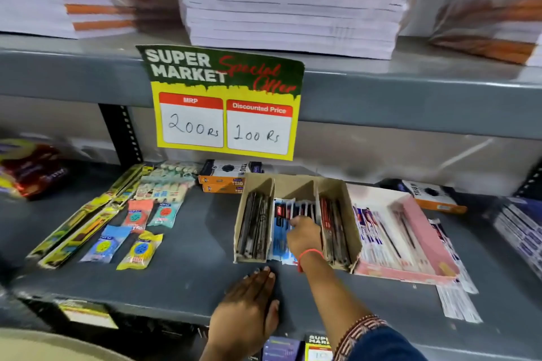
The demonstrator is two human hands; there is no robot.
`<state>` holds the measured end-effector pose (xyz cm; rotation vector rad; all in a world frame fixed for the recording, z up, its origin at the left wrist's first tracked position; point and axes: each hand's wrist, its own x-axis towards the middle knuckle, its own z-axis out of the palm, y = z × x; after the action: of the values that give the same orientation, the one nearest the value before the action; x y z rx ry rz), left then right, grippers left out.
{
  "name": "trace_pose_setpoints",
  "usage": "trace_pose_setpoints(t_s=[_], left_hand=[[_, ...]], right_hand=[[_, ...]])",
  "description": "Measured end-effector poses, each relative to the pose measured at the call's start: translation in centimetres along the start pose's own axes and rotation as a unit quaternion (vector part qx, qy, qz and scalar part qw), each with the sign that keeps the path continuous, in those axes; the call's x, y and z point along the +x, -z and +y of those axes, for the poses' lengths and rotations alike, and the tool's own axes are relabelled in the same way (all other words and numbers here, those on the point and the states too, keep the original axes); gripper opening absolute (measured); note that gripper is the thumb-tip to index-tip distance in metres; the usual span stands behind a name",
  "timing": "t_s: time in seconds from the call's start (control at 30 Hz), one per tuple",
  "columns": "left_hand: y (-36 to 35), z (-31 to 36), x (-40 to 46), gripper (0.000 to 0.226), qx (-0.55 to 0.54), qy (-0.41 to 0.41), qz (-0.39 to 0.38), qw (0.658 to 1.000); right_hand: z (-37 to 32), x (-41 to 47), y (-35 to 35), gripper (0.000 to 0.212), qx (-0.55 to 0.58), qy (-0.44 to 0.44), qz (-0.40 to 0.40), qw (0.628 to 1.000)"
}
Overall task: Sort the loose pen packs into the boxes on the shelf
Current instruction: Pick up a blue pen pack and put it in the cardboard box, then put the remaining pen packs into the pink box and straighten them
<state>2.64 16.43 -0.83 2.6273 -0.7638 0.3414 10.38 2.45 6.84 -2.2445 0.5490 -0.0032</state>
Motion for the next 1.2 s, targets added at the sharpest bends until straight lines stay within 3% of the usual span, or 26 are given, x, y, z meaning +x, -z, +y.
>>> trace_pose_setpoints(t_s=[0.3, 0.5, 0.6, 0.7, 0.83, 0.9, 1.0, 1.13, 1.2], left_hand=[[1.1, 1.0, 0.3, 0.046, 0.018, 0.016, -0.017, 1.0], [0.0, 2.6, 0.3, 0.05, 0.087, 0.02, -0.024, 0.996], [-1.2, 4.9, 1.1, 0.04, 0.069, -0.017, -0.046, 0.996], [-2.4, 7.5, 2.0, 0.056, 0.066, -0.065, -0.065, 0.994], [-3.4, 10.7, 2.8, 0.063, 0.047, -0.081, -0.1, 0.991], [-4.0, 12.0, 3.5, 0.072, 0.046, -0.084, -0.132, 0.987], [-5.3, 13.6, 4.7, 0.07, 0.036, -0.108, -0.157, 0.981], [-6.5, 14.8, 5.6, 0.07, 0.07, -0.126, -0.182, 0.973], [-6.8, 14.6, 5.6, 0.069, 0.088, -0.144, -0.133, 0.977]], right_hand=[[0.5, -2.2, 0.9, 0.047, -0.037, 0.104, 0.048, 0.993], [2.2, -3.4, 4.8, 0.041, 0.019, 0.156, 0.176, 0.972], [4.6, -3.2, 7.6, 0.039, 0.049, 0.145, 0.251, 0.956], [7.8, -2.6, 10.8, 0.033, 0.08, 0.115, 0.334, 0.932], [12.9, -1.7, 14.9, 0.028, 0.081, -0.002, 0.4, 0.913], [15.7, -1.3, 16.6, 0.026, 0.05, -0.072, 0.378, 0.922], [19.4, -0.8, 18.1, 0.028, -0.087, -0.125, 0.264, 0.952], [20.9, 0.0, 18.8, 0.031, -0.088, -0.121, 0.196, 0.969], [21.1, 0.5, 18.9, 0.027, -0.084, -0.125, 0.186, 0.971]])
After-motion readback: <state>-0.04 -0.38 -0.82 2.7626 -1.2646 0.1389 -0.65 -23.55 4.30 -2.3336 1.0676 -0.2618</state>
